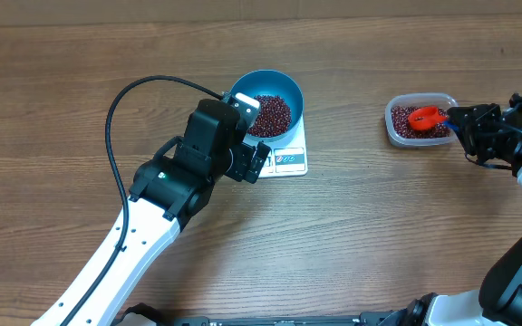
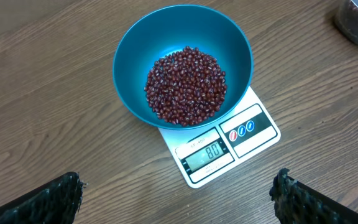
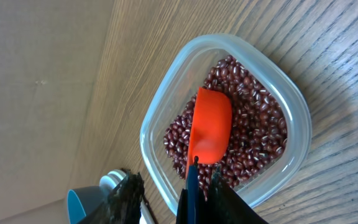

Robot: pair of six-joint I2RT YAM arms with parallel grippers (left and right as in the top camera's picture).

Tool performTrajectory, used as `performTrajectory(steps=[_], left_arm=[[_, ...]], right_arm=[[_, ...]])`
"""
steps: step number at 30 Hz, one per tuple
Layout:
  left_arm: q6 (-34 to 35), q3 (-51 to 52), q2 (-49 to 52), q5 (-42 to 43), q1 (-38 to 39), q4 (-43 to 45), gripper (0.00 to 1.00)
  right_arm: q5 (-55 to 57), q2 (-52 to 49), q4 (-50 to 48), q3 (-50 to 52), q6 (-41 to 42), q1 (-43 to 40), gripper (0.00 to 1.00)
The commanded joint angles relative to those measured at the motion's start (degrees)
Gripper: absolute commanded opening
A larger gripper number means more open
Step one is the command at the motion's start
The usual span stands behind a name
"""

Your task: Scoop item into bowl and weigh 150g on scale

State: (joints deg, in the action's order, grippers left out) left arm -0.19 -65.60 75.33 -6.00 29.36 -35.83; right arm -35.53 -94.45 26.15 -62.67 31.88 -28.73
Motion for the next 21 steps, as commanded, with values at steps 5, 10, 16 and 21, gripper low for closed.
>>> performTrajectory(steps=[5, 10, 16, 21], left_arm=[[-0.48, -0.13, -1.09, 0.50, -0.11, 0.04, 1.00], [-0.48, -0.13, -1.09, 0.50, -0.11, 0.04, 1.00], [-0.48, -0.13, -1.09, 0.50, -0.11, 0.04, 1.00], [-0.48, -0.13, -1.09, 0.50, -0.11, 0.04, 1.00]], right_arm=[[1.40, -0.20, -0.15, -1.14, -0.13, 0.39, 0.35], [1.88, -0.20, -0.15, -1.03, 0.26, 1.42, 0.35], [6.03, -0.22, -0.37, -1.03, 4.76, 2.78, 0.35], [7.34, -0.22, -0.83, -1.03, 4.79, 3.02, 0.32]])
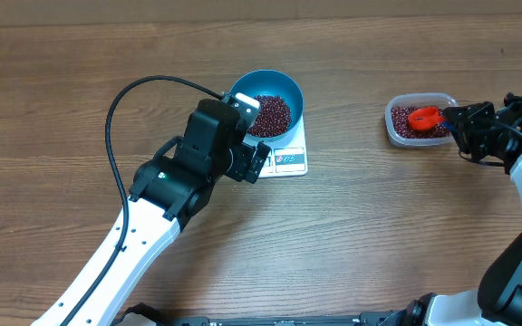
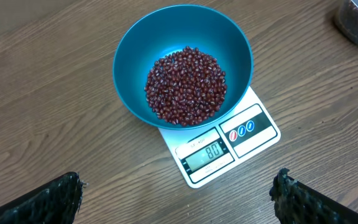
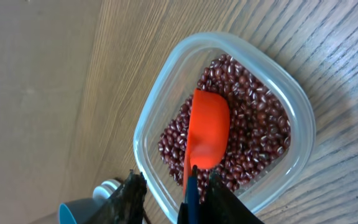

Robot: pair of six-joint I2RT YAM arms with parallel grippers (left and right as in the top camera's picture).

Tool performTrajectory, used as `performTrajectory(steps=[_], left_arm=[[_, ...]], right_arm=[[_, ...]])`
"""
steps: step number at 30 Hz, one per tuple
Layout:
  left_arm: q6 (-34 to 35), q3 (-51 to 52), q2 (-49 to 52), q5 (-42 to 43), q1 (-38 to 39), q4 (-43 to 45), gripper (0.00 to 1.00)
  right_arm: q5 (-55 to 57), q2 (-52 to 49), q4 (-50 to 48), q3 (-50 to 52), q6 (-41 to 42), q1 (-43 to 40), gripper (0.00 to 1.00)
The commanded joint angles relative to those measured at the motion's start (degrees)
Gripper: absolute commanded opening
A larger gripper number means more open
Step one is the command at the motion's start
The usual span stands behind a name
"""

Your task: Scoop item into bowl and weigh 150g on scale

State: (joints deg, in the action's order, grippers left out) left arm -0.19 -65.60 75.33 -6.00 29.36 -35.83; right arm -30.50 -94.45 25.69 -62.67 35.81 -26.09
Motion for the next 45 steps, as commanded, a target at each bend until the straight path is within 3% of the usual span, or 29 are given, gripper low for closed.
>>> performTrajectory(steps=[1, 26, 36, 45], left_arm=[[-0.48, -0.13, -1.09, 0.50, -0.11, 0.04, 1.00], [-0.48, -0.13, -1.09, 0.50, -0.11, 0.04, 0.99], [-0.48, -0.13, -1.09, 0.50, -0.11, 0.04, 1.00], [-0.48, -0.13, -1.09, 0.50, -0.11, 0.04, 0.99]], right_arm=[[3.08, -0.22, -0.33, -1.03, 0.85, 0.37, 0.32], [9.05, -1.33, -1.11, -1.03, 0.85, 1.75, 0.29], [7.37, -3.87, -1.49, -1.05, 0.87, 2.49, 0.16], [6.43, -3.87, -1.64, -1.05, 0.85, 2.23, 0.15]])
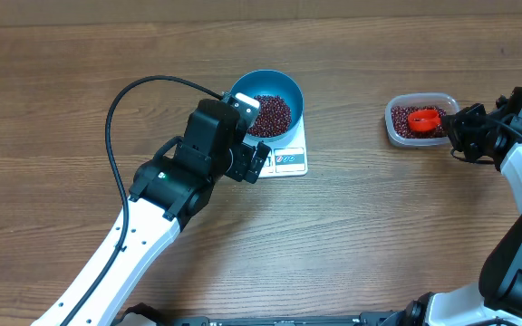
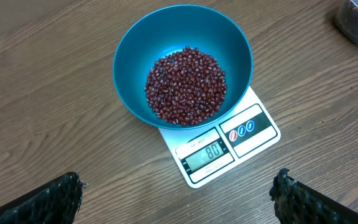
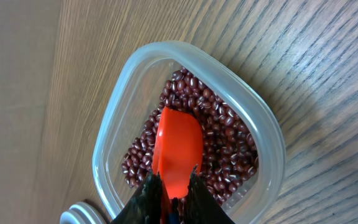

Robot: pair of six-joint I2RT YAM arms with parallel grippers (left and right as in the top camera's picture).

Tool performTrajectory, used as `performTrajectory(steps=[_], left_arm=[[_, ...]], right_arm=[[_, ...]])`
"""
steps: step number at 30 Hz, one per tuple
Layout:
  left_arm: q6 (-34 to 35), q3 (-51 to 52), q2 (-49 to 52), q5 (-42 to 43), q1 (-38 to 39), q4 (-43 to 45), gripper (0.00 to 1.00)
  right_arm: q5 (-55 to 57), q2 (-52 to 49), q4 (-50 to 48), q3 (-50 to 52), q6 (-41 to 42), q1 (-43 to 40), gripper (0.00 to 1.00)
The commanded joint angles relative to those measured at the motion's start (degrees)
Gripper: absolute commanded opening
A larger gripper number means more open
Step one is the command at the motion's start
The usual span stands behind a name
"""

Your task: Scoop item into bowl and weigh 150g on scale

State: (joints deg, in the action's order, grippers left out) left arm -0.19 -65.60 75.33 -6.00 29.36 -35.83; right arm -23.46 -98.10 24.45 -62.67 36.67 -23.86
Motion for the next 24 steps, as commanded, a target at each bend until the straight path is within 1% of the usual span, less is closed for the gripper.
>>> performTrajectory(steps=[1, 4, 5, 7, 13, 20, 24], left_arm=[[-0.48, -0.13, -1.09, 0.52, -0.11, 0.04, 0.99], [-0.48, -0.13, -1.09, 0.50, -0.11, 0.04, 1.00], [-0.48, -0.13, -1.09, 0.50, -0.11, 0.04, 1.00], [-0.48, -0.13, -1.09, 0.50, -0.11, 0.04, 1.00], [-0.48, -0.13, -1.09, 0.50, -0.11, 0.04, 1.00], [-0.48, -0.13, -1.09, 0.50, -0.11, 0.04, 0.99], [-0.48, -0.13, -1.09, 0.50, -0.11, 0.04, 0.99]], right_arm=[[-0.63, -0.22, -0.39, -1.05, 0.00, 0.00, 0.15], [-1.05, -0.17, -0.39, -1.05, -0.04, 0.00, 0.15], [-1.36, -0.17, -0.39, -1.07, -0.02, 0.00, 0.12], [-2.01, -0.17, -0.42, -1.11, -0.02, 0.00, 0.04], [-2.36, -0.15, -0.39, -1.16, -0.07, 0.00, 0.04], [-3.87, 1.38, -0.57, -1.16, -2.97, 0.00, 0.04], [-5.35, 4.20, -0.07, -1.16, -7.96, 0.00, 0.04]])
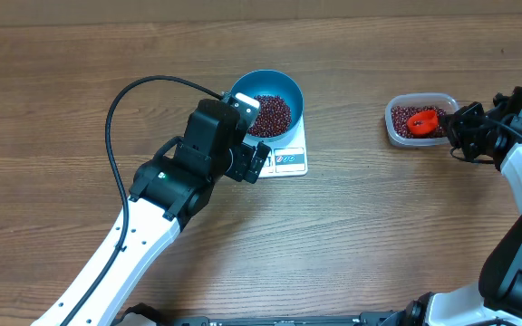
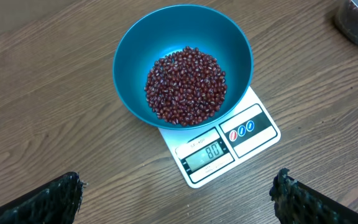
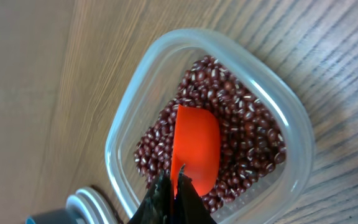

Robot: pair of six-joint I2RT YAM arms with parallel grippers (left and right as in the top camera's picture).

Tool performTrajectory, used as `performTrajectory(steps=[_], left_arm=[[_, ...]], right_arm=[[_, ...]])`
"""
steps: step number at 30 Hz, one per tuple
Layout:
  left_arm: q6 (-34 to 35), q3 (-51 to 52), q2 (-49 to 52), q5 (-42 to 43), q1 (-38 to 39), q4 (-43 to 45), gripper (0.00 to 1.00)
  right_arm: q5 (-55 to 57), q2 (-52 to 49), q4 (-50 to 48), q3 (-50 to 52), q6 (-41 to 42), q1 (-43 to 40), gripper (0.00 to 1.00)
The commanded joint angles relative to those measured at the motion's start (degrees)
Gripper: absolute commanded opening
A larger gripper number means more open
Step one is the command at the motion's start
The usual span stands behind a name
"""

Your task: Scoop item into bowl and weigh 150g on scale

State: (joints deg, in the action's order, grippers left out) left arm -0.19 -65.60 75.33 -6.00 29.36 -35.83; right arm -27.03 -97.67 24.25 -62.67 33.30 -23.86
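Observation:
A blue bowl (image 2: 129,43) of red beans (image 2: 185,84) sits on a white scale (image 2: 253,134). The scale's display (image 2: 207,152) reads 80. My left gripper (image 2: 178,188) hangs open above the table in front of the scale, holding nothing. At the right, a clear container (image 3: 291,118) holds more red beans. An orange scoop (image 3: 196,146) lies in them, with my right gripper (image 3: 173,180) shut on its handle. In the overhead view the scoop (image 1: 422,119) is inside the container (image 1: 397,127), with the right gripper (image 1: 451,125) at the container's right edge.
A black cable (image 1: 120,100) loops from the left arm over the table's left half. The bowl's rim and a pale round edge (image 3: 82,208) show at the lower left of the right wrist view. Bare wooden table (image 1: 361,226) lies between scale and container.
My right gripper has shifted slightly over the container with the scoop still in the beans. Left arm, bowl and scale reading are unchanged.
At every earlier moment my right gripper held the orange scoop down in the container's beans, shifting and turning a little each time. My left gripper stayed open over the scale and the display kept reading 80.

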Motion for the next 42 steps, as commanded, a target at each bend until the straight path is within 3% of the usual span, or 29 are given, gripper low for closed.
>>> performTrajectory(steps=[1, 11, 20, 32, 42], left_arm=[[-0.48, -0.13, -1.09, 0.50, -0.11, 0.04, 1.00], [-0.48, -0.13, -1.09, 0.50, -0.11, 0.04, 1.00], [-0.48, -0.13, -1.09, 0.50, -0.11, 0.04, 1.00], [-0.48, -0.13, -1.09, 0.50, -0.11, 0.04, 1.00], [-0.48, -0.13, -1.09, 0.50, -0.11, 0.04, 1.00]], right_arm=[[-1.77, 4.70, 0.68, -1.16, -6.51, 0.00, 0.04], [-0.63, 14.80, 4.81, -1.16, -24.83, 0.00, 0.04], [9.44, 17.29, 6.32, -1.14, -39.76, 0.13, 0.04], [9.38, 14.23, 5.88, -1.14, -45.68, 0.52, 0.04], [9.66, 10.54, 3.85, -1.14, -52.02, 6.71, 0.04]])
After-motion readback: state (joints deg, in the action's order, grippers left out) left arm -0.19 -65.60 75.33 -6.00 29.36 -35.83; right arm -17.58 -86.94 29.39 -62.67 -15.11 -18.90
